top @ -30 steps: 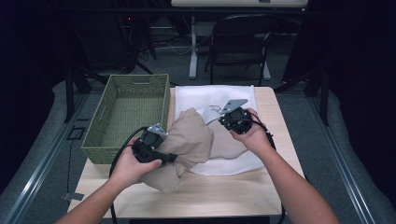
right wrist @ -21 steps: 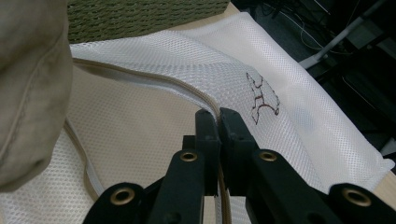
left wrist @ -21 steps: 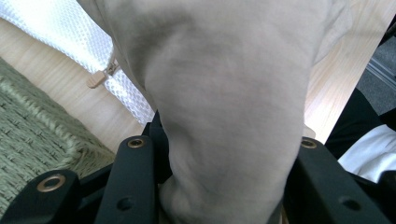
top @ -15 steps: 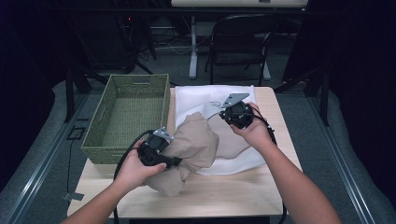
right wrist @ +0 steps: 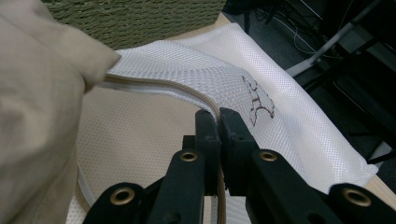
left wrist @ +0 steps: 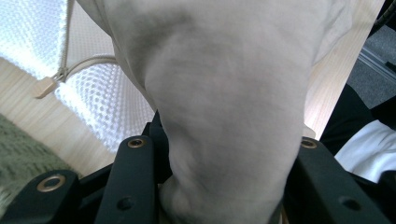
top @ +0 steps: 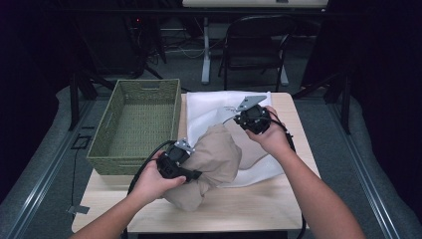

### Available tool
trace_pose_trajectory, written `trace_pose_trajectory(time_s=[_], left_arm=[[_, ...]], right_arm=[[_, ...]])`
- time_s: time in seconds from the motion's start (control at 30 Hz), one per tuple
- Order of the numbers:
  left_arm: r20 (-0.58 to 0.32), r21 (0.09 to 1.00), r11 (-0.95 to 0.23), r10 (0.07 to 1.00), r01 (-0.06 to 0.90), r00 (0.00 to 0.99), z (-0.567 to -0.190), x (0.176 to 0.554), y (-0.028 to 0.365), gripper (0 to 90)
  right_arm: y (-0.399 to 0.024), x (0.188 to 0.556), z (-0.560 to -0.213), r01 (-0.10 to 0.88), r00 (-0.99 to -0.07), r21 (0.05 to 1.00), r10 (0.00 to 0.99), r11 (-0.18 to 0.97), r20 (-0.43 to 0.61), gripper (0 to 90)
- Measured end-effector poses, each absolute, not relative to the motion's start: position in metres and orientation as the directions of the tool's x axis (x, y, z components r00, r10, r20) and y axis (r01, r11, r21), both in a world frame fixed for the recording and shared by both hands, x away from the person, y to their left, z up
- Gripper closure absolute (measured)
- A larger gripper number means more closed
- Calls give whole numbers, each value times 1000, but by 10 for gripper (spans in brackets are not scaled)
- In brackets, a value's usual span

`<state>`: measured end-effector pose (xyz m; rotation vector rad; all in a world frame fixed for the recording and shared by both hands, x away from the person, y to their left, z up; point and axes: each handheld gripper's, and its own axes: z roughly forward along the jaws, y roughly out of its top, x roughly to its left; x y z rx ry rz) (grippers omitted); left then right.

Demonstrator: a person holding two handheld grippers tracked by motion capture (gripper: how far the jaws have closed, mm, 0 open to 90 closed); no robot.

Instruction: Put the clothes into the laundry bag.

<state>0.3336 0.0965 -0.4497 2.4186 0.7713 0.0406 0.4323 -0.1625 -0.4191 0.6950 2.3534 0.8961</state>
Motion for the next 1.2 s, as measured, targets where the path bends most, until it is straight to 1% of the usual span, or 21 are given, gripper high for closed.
trace_pose_trajectory(time_s=[0.5, 0.73, 1.0, 1.2], left_arm=[[-152, 519, -688, 510, 507, 847, -467, 349, 64, 608], [-183, 513, -677, 515, 528, 838, -478, 360, 52, 608], [-199, 513, -657, 535, 552, 821, -487, 371, 39, 608], [-187, 518, -638, 565, 570, 803, -492, 379, 36, 608]], right_arm=[[-162, 433, -416, 269, -729, 719, 623, 641, -283, 866], [-161, 431, -415, 262, -733, 720, 618, 642, -285, 866], [-159, 428, -414, 252, -738, 722, 611, 644, -287, 866], [-158, 427, -414, 249, -740, 722, 608, 646, -288, 866]])
